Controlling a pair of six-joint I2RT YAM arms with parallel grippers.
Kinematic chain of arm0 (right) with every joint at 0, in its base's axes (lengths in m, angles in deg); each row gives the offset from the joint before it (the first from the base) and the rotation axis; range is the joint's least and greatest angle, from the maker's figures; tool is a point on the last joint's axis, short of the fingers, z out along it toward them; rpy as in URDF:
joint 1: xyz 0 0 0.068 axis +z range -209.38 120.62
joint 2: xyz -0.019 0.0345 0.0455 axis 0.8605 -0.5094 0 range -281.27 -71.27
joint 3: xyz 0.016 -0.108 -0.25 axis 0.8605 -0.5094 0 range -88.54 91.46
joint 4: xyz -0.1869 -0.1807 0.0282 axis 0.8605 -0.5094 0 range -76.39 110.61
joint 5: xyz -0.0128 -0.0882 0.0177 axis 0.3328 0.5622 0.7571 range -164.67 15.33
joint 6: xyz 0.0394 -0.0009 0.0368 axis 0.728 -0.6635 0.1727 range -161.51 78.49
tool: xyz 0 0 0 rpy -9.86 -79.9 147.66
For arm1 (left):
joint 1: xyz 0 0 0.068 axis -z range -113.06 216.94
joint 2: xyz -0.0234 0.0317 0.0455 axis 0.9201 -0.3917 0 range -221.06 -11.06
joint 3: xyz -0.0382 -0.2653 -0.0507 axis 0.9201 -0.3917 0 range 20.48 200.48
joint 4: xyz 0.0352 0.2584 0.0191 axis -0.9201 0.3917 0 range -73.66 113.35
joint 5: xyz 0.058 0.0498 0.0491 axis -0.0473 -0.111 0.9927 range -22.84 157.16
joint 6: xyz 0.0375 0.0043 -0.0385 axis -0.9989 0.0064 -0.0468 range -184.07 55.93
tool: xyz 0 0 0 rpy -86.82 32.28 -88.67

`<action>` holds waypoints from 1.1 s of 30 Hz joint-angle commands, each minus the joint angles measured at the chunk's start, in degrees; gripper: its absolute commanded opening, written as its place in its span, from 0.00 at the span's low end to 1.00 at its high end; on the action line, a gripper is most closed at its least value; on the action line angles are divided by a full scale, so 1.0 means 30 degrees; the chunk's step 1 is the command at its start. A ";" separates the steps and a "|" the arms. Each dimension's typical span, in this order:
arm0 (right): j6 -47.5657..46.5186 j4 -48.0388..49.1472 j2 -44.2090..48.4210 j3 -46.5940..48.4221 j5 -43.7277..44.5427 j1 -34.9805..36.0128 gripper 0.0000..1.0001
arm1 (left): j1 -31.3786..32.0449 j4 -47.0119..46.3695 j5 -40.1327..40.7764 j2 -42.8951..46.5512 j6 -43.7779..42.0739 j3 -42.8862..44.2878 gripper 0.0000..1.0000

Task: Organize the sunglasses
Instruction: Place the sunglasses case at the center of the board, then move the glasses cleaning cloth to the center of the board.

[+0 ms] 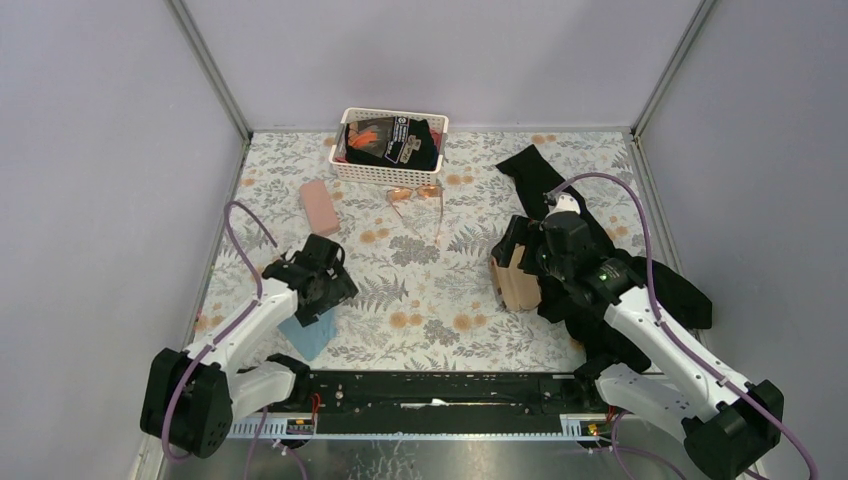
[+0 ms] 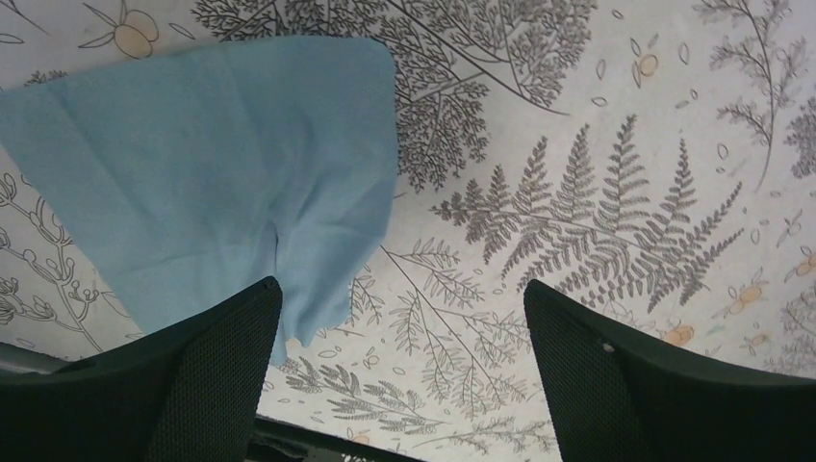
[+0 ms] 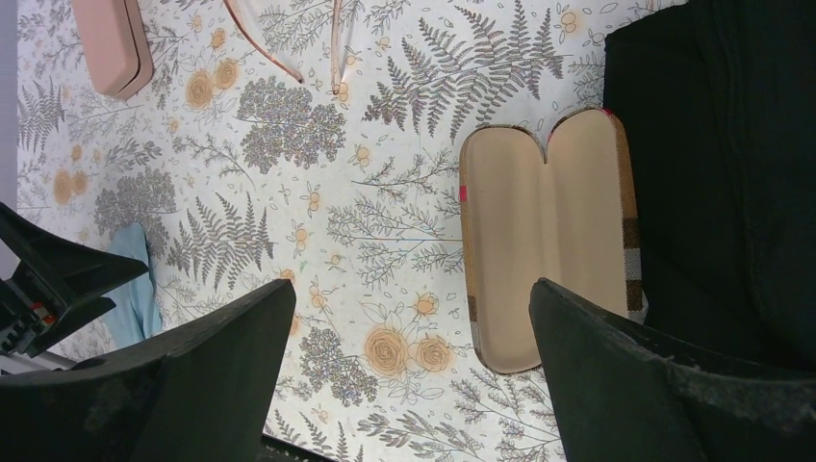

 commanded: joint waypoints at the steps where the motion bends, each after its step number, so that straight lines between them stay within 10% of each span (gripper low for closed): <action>1: -0.0251 0.0416 0.0439 0.0480 -0.0191 0.0012 1.00 | -0.0181 -0.1215 0.1285 -0.0350 0.1340 -0.0585 0.99; 7: 0.0157 0.0579 0.0479 0.0177 -0.0585 0.0019 1.00 | -0.0181 -0.2103 0.1523 -0.0495 0.1318 -0.1222 0.92; 13: 0.0291 0.0629 0.0523 -0.0040 -0.0627 0.0024 1.00 | -0.0214 -0.2216 0.2017 -0.0589 0.1720 -0.1669 0.38; 23: 0.0474 0.0677 0.0752 -0.0157 -0.0806 0.0009 1.00 | -0.0211 -0.3025 0.1485 -0.2479 0.1631 -0.2139 0.38; 27: 0.0493 0.0559 0.0902 -0.0173 -0.0753 0.0017 1.00 | -0.0218 -0.3519 0.1037 -0.2501 0.1366 -0.2371 0.00; 33: 0.0403 0.0380 0.1042 -0.0022 -0.0431 0.0032 1.00 | -0.0078 -0.5101 -0.1365 -0.2792 -0.0058 -0.2303 0.00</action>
